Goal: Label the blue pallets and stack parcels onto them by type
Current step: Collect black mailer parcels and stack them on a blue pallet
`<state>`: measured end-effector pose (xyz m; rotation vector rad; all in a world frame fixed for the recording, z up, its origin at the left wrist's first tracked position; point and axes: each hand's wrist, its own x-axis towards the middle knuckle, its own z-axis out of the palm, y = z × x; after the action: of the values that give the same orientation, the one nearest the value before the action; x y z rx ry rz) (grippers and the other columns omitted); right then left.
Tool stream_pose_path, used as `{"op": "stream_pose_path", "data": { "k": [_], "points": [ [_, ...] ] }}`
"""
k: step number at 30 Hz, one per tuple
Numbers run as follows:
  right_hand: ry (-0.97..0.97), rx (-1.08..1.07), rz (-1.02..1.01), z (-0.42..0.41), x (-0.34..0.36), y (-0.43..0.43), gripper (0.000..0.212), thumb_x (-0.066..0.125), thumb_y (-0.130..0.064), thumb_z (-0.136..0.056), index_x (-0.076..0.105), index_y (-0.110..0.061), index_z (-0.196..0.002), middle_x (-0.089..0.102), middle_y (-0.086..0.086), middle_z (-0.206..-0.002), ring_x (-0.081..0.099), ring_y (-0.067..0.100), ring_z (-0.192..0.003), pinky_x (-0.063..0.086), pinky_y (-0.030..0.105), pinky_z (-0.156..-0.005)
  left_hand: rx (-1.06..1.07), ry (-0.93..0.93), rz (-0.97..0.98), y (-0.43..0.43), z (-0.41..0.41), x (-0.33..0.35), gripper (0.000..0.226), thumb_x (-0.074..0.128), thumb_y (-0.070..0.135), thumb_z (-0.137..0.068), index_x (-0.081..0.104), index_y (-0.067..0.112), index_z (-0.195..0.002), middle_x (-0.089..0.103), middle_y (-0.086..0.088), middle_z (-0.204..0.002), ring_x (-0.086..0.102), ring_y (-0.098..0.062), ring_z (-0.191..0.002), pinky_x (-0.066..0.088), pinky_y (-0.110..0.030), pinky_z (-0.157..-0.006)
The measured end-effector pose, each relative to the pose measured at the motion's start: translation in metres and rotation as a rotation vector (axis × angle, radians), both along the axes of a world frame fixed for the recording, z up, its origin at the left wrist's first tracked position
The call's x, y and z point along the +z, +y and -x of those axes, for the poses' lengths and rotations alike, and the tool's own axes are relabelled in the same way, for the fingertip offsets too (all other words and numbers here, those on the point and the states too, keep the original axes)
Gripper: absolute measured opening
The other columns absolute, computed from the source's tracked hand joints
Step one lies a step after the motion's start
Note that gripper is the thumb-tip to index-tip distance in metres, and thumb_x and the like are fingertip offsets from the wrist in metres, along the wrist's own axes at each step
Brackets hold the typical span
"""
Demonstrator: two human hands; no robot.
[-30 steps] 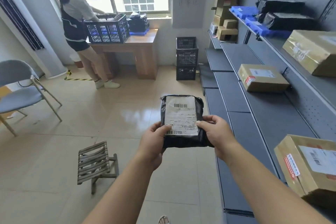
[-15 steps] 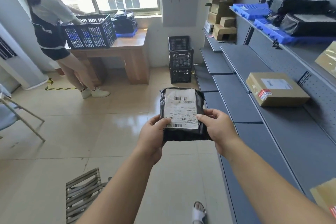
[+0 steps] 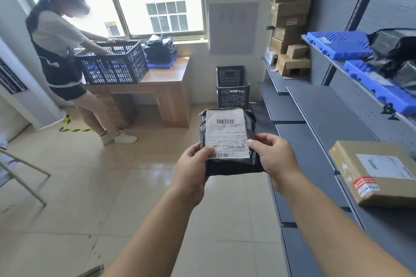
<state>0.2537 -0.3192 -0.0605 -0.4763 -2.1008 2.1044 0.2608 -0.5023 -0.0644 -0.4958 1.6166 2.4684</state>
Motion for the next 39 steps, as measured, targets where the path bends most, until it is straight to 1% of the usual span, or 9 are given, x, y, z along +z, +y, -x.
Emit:
{"op": "stream_pose_path", "data": {
  "k": [7, 15, 20, 24, 26, 28, 31, 35, 39],
  "points": [
    [0.001, -0.06, -0.019, 0.102, -0.002, 0.019, 0.012, 0.077, -0.015, -0.087, 0.073, -0.016, -0.098, 0.078, 0.003, -0.096, 0.074, 0.026, -0.096, 0.059, 0.045, -0.092, -0.03, -0.011, 0.002, 0.021, 0.108, 0.001, 0.029, 0.068, 0.008, -0.093, 0.065, 0.01, -0.121, 0.079, -0.008, -0.105, 0.075, -0.023, -0.091, 0.058, -0.043, -0.095],
    [0.012, -0.188, -0.076, 0.228, 0.004, 0.02, 0.004, 0.076, -0.018, -0.087, 0.075, -0.022, -0.09, 0.079, -0.006, -0.087, 0.075, 0.02, -0.089, 0.06, 0.046, -0.091, -0.142, 0.0, -0.008, 0.024, 0.252, 0.014, 0.033, 0.068, 0.008, -0.093, 0.063, 0.008, -0.126, 0.078, -0.011, -0.111, 0.073, -0.028, -0.103, 0.055, -0.043, -0.099],
    [0.033, -0.277, -0.103, 0.285, 0.018, 0.019, 0.005, 0.073, -0.019, -0.087, 0.078, -0.022, -0.088, 0.079, -0.01, -0.085, 0.076, 0.014, -0.084, 0.061, 0.038, -0.083, -0.301, 0.051, 0.027, 0.026, 0.33, 0.031, 0.025, 0.064, 0.009, -0.094, 0.071, 0.011, -0.118, 0.079, -0.007, -0.107, 0.074, -0.021, -0.094, 0.056, -0.032, -0.085],
    [0.052, -0.394, -0.126, 0.309, 0.022, 0.031, 0.006, 0.072, -0.022, -0.089, 0.077, -0.024, -0.091, 0.079, -0.014, -0.083, 0.075, 0.009, -0.08, 0.061, 0.027, -0.07, -0.407, 0.067, 0.034, 0.044, 0.376, 0.039, 0.022, 0.064, 0.008, -0.093, 0.074, 0.015, -0.11, 0.08, -0.003, -0.104, 0.074, -0.014, -0.086, 0.056, -0.023, -0.07],
    [0.062, -0.445, -0.134, 0.317, 0.025, 0.042, 0.005, 0.071, -0.023, -0.09, 0.076, -0.024, -0.092, 0.078, -0.017, -0.082, 0.074, 0.004, -0.077, 0.058, 0.018, -0.062, -0.449, 0.073, 0.036, 0.059, 0.395, 0.043, 0.02, 0.065, 0.009, -0.092, 0.075, 0.016, -0.107, 0.08, -0.003, -0.103, 0.075, -0.016, -0.088, 0.058, -0.028, -0.077],
    [0.078, -0.497, -0.141, 0.323, 0.03, 0.057, 0.006, 0.072, -0.022, -0.09, 0.076, -0.027, -0.089, 0.078, -0.018, -0.082, 0.074, 0.003, -0.076, 0.056, 0.017, -0.063, -0.49, 0.085, 0.038, 0.077, 0.41, 0.046, 0.02, 0.066, 0.01, -0.091, 0.075, 0.017, -0.109, 0.08, -0.004, -0.105, 0.075, -0.02, -0.094, 0.057, -0.034, -0.085],
    [0.105, -0.577, -0.151, 0.328, 0.037, 0.084, 0.006, 0.073, -0.023, -0.089, 0.076, -0.026, -0.094, 0.077, -0.018, -0.081, 0.073, 0.0, -0.073, 0.053, 0.013, -0.059, -0.554, 0.102, 0.013, 0.111, 0.429, 0.051, 0.022, 0.068, 0.012, -0.09, 0.075, 0.019, -0.11, 0.079, -0.004, -0.106, 0.077, -0.02, -0.093, 0.059, -0.03, -0.073],
    [0.142, -0.67, -0.201, 0.324, 0.049, 0.131, 0.008, 0.074, -0.025, -0.089, 0.077, -0.025, -0.096, 0.077, -0.019, -0.081, 0.072, -0.003, -0.072, 0.048, 0.006, -0.055, -0.63, 0.117, -0.028, 0.169, 0.441, 0.064, 0.025, 0.066, 0.012, -0.092, 0.072, 0.014, -0.116, 0.078, -0.008, -0.109, 0.075, -0.026, -0.102, 0.06, -0.036, -0.083],
    [0.176, -0.753, -0.249, 0.315, 0.07, 0.18, 0.006, 0.073, -0.031, -0.087, 0.077, -0.031, -0.092, 0.077, -0.022, -0.084, 0.072, -0.004, -0.077, 0.049, 0.007, -0.059, -0.715, 0.161, -0.065, 0.227, 0.441, 0.083, 0.022, 0.063, 0.011, -0.095, 0.071, 0.009, -0.116, 0.078, -0.01, -0.108, 0.075, -0.029, -0.102, 0.063, -0.037, -0.084]
  ]
}}
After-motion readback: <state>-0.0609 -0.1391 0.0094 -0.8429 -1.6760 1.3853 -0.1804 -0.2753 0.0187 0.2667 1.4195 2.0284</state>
